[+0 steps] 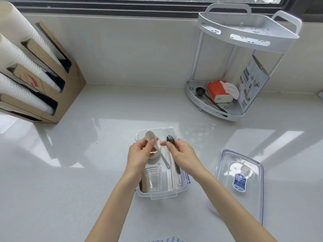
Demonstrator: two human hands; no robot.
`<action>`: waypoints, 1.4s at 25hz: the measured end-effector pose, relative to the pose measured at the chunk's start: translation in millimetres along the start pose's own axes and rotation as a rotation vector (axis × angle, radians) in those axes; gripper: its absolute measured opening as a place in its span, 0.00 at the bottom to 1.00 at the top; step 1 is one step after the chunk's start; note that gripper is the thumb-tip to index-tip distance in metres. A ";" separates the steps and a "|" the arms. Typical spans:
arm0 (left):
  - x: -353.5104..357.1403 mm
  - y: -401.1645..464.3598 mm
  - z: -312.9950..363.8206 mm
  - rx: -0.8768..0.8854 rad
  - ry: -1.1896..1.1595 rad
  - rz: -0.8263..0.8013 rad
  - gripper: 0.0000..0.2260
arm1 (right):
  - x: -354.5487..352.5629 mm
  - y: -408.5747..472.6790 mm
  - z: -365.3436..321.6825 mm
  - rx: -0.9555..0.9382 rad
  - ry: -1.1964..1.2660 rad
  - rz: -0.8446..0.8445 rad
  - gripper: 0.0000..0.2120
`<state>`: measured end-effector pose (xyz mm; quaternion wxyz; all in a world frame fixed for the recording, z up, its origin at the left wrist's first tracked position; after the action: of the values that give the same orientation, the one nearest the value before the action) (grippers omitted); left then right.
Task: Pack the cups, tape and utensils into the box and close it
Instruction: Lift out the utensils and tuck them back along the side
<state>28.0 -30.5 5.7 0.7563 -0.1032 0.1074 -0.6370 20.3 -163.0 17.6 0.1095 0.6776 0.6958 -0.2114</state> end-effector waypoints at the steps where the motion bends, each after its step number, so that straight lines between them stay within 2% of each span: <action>1: -4.3 1.6 -0.5 0.000 -0.009 0.027 0.08 | -0.3 1.0 -1.6 -0.017 -0.031 0.028 0.12; 3: -14.3 4.1 -0.1 0.009 -0.025 0.069 0.08 | 0.4 3.2 -2.9 -0.041 -0.132 0.020 0.12; 7: -31.1 4.4 1.1 0.027 -0.040 0.100 0.07 | 17.1 5.8 2.1 -0.051 -0.482 -0.176 0.20; 9: -34.5 2.9 0.0 0.024 -0.043 0.097 0.07 | 27.0 7.5 6.7 -0.051 -0.627 -0.211 0.20; 19: -33.4 -2.4 -6.1 -0.008 -0.033 0.028 0.07 | 35.4 9.8 12.1 0.009 -0.868 -0.179 0.26; 23: -29.8 -1.6 -7.8 -0.005 -0.009 0.014 0.06 | 21.5 6.4 5.0 0.007 -0.826 -0.174 0.16; 28: -17.6 3.2 -12.7 0.021 0.098 -0.016 0.04 | -12.5 9.0 9.9 0.041 -0.673 0.021 0.19; 32: 1.5 8.3 -18.9 0.013 0.239 -0.064 0.04 | -13.2 7.5 32.1 0.150 -0.574 -0.042 0.21; 35: 17.2 11.4 -19.1 0.106 0.490 -0.052 0.06 | -12.5 5.8 38.6 0.178 -0.464 -0.053 0.19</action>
<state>36.0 -45.9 -16.4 0.6956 0.0913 0.2511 -0.6669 21.6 -191.3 -12.0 0.2008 0.5991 0.6484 -0.4246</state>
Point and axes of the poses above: each hand's wrist, its own y-axis towards the middle knuckle, its own x-axis out of the palm, z = x × y, the point moved 3 cm from there along y, towards the middle knuckle, and after that the axes turned 4 degrees about z, right-handed, at the moved point
